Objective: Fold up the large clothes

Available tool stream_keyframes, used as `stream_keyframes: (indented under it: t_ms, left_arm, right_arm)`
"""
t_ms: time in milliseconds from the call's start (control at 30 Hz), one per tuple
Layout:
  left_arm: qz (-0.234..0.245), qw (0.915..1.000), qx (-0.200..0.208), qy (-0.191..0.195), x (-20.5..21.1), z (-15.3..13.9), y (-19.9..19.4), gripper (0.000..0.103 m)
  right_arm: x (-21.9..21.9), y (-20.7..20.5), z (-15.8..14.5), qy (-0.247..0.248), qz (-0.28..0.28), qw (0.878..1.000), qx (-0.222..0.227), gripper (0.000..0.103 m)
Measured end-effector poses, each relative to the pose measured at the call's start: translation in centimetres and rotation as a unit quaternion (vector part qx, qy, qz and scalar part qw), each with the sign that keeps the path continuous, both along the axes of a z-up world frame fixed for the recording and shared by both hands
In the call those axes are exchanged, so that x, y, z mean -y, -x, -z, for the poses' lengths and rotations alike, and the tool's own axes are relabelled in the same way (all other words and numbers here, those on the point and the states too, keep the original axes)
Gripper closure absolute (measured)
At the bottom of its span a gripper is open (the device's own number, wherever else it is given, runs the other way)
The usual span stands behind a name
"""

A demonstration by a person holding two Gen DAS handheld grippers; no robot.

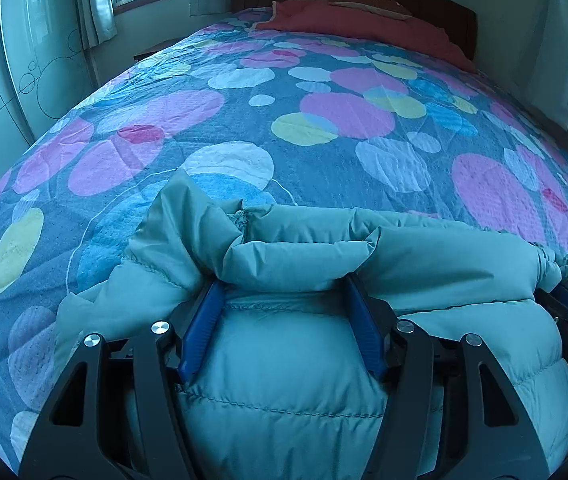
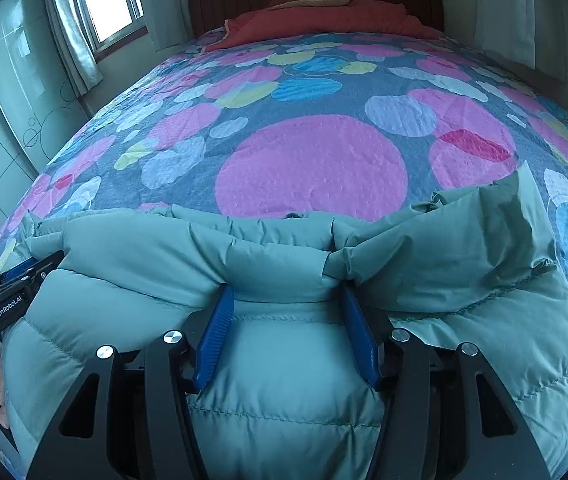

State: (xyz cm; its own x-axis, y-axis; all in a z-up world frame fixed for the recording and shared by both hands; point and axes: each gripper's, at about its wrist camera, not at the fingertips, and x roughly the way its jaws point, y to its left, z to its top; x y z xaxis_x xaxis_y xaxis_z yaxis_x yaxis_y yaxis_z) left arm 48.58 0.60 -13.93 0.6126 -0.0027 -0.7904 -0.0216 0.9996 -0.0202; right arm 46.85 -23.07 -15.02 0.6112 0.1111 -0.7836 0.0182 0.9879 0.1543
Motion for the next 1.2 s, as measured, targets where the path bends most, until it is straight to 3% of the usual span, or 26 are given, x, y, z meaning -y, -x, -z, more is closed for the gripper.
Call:
stream_keyframes:
  t_ms: [100, 200, 333, 400, 500, 600, 700, 767, 833, 1000, 1200]
  left_arm:
    - [0.012, 0.9998, -0.012, 0.004, -0.8, -1.5, 0.7, 0.042]
    - [0.003, 0.9999, 0.013, 0.01, -2.6, -2.8, 1.9, 0.038]
    - [-0.02, 0.9996, -0.012, 0.017, -4.4, -1.0, 0.8, 0.038]
    - [-0.018, 0.9992, -0.024, 0.025, -4.4, 0.1, 0.0, 0.035]
    - [-0.016, 0.9995, -0.023, 0.016, -4.2, -0.5, 0.5, 0.035]
    - [-0.005, 0.9992, -0.007, 0.038, -4.6, -1.8, 2.3, 0.034]
    - [0.002, 0.9994, -0.002, 0.035, -4.4, -0.8, 2.3, 0.032]
    - [0.0, 0.9994, -0.016, 0.032, -4.1, 0.1, 1.4, 0.032]
    - [-0.008, 0.9992, -0.014, 0.038, -4.2, -0.5, 1.6, 0.032]
    - [-0.022, 0.9968, -0.003, 0.077, -6.3, -2.5, 5.3, 0.032]
    - [-0.092, 0.9869, 0.01, 0.132, -10.9, -3.8, 12.6, 0.031]
  right_arm:
    - [1.3, 0.5, -1.3, -0.021, 0.008, 1.0, 0.002, 0.048]
    - [3.5, 1.2, -2.5, 0.001, 0.036, 0.999, 0.018, 0.048]
    - [6.4, 0.8, -0.7, 0.016, 0.07, 0.997, -0.01, 0.048]
    - [7.0, 0.7, 0.3, -0.004, 0.072, 0.997, -0.015, 0.048]
    - [6.8, 1.0, -0.4, 0.008, 0.076, 0.997, -0.017, 0.048]
    - [7.3, 3.0, -1.8, 0.012, 0.077, 0.997, -0.003, 0.048]
    - [8.2, 4.4, -1.4, 0.033, 0.092, 0.995, -0.002, 0.048]
    - [8.9, 4.3, 0.1, 0.012, 0.09, 0.996, -0.013, 0.048]
    - [9.4, 4.6, -0.3, -0.003, 0.095, 0.995, -0.005, 0.048]
    - [10.1, 8.3, -2.5, -0.014, 0.107, 0.994, 0.015, 0.048]
    - [13.0, 16.0, -3.3, -0.073, 0.155, 0.985, 0.023, 0.043]
